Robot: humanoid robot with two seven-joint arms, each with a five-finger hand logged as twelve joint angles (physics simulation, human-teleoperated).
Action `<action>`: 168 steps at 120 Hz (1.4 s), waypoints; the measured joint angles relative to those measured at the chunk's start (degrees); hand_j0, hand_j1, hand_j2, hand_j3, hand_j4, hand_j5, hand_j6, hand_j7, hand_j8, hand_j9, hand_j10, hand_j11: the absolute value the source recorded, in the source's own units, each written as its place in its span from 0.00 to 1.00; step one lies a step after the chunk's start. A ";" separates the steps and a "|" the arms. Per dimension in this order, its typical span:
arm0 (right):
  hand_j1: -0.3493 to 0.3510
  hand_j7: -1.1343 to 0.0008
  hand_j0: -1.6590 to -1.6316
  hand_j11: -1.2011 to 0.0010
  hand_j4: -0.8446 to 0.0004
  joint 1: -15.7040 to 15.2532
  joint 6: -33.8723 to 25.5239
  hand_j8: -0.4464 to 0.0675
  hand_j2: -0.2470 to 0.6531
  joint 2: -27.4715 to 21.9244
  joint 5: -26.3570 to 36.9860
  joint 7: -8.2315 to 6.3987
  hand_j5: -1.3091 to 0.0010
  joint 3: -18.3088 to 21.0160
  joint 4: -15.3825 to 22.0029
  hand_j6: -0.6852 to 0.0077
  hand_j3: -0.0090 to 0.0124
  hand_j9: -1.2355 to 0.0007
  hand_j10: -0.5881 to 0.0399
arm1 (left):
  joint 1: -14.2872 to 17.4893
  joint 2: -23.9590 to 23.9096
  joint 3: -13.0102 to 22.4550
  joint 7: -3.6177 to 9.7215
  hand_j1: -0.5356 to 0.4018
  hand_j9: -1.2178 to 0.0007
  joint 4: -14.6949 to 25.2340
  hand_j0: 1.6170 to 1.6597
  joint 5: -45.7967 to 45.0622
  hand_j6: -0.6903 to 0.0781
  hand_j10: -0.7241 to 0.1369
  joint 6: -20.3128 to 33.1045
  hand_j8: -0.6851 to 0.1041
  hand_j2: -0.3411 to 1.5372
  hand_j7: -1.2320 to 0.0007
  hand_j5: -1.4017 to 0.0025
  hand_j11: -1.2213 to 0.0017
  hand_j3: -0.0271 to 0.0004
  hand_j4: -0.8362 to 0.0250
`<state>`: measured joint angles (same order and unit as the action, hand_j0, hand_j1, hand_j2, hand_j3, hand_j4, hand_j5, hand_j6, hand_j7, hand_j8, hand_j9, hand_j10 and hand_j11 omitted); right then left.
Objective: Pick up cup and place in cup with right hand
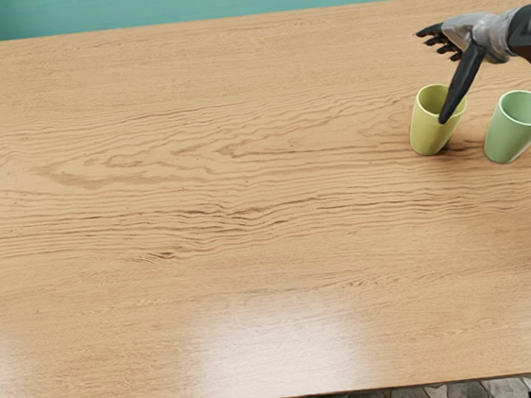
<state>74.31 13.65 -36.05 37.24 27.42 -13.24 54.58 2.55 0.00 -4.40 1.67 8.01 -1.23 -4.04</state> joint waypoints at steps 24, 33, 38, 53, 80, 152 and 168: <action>0.00 1.00 0.04 1.00 1.00 1.10 -3.87 0.86 0.28 1.20 0.49 0.38 1.00 4.41 -1.19 0.98 0.42 1.00 0.93 | 0.00 0.00 0.00 0.00 0.93 0.99 -0.01 0.96 0.00 0.88 0.83 0.00 0.85 0.18 0.99 0.99 0.99 0.98 0.96; 0.00 1.00 0.04 1.00 1.00 1.20 -5.77 0.86 0.28 2.17 0.61 0.29 1.00 5.76 -1.62 0.98 0.42 1.00 0.93 | 0.00 0.00 0.00 0.00 0.93 0.99 0.00 0.96 0.00 0.88 0.83 0.00 0.85 0.18 0.99 0.99 0.99 0.98 0.96; 0.00 1.00 0.04 1.00 1.00 1.10 -6.66 0.86 0.28 2.53 0.79 0.25 1.00 6.17 -1.75 0.98 0.42 1.00 0.93 | 0.00 0.00 0.00 0.00 0.93 0.99 0.00 0.96 0.00 0.88 0.83 0.00 0.85 0.18 0.99 0.99 0.99 0.98 0.96; 0.00 1.00 0.04 1.00 1.00 0.72 -9.92 0.86 0.28 3.81 1.06 0.14 1.00 7.68 -1.94 0.98 0.42 1.00 0.93 | 0.00 0.00 0.00 0.00 0.93 0.99 0.00 0.96 0.00 0.88 0.83 0.00 0.85 0.18 0.99 0.99 0.99 0.98 0.96; 0.01 0.99 0.04 0.99 0.99 -0.22 -11.45 0.85 0.27 5.00 1.15 0.11 0.99 8.55 -1.85 0.97 0.42 0.99 0.92 | 0.00 0.00 0.00 0.00 0.93 0.99 0.01 0.96 0.00 0.88 0.83 0.00 0.85 0.18 0.99 0.99 0.99 0.98 0.96; 0.28 0.81 0.04 0.82 0.80 -1.21 -11.02 0.54 0.24 5.15 1.08 0.38 0.84 8.67 -0.64 0.75 0.42 0.83 0.67 | 0.00 0.00 0.00 0.00 0.93 0.99 0.00 0.96 0.00 0.88 0.83 0.01 0.85 0.18 0.99 0.99 0.99 0.98 0.96; 0.35 0.77 0.04 0.78 0.75 -1.19 -10.70 0.45 0.23 4.87 1.15 0.42 0.80 8.66 -0.22 0.68 0.42 0.79 0.59 | 0.00 0.00 0.00 0.00 0.93 0.99 0.00 0.96 0.00 0.88 0.83 0.00 0.85 0.18 0.99 0.99 0.99 0.98 0.96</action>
<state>73.12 2.95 -31.18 38.39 27.84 -4.58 54.36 2.55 0.00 -4.40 1.67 8.01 -1.23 -4.03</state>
